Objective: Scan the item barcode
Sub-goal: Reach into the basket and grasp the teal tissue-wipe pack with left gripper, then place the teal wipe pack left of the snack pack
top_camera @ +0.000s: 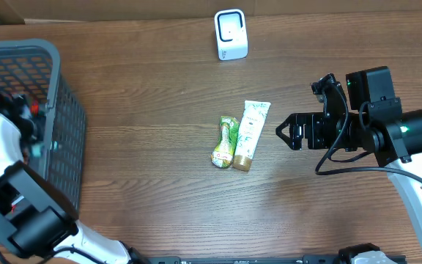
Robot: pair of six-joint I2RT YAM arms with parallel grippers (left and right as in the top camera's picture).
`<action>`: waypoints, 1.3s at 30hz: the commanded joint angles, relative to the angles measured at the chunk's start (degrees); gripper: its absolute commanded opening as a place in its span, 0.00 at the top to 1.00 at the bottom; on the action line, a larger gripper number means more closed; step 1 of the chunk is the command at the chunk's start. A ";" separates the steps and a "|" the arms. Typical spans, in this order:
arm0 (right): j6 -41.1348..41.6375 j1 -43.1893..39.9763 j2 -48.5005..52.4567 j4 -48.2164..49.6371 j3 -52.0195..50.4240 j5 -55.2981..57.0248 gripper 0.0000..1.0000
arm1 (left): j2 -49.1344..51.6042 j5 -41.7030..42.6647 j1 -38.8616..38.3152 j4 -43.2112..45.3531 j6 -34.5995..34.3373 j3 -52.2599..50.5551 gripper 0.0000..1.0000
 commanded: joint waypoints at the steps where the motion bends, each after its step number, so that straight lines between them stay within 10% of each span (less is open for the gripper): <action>1: 0.00 0.17 -0.02 0.13 1.14 0.59 0.00 | -8.61 0.72 -1.01 -5.16 -6.71 13.79 0.96; 11: 0.00 0.17 -0.02 -0.09 1.14 0.59 0.00 | -20.65 23.15 -5.38 -19.89 -8.81 26.05 0.96; 17: 0.00 0.17 -0.02 -0.11 1.14 0.59 0.00 | -21.09 25.75 -21.40 -30.77 -7.08 20.87 0.96; 32: 0.00 0.17 -0.02 -0.11 1.14 0.59 0.00 | -10.84 6.21 -53.18 5.38 -25.09 -17.66 0.96; 39: 0.00 0.17 -0.02 -0.15 1.14 0.57 0.00 | -1.84 17.79 -56.24 13.62 -27.19 -18.53 0.45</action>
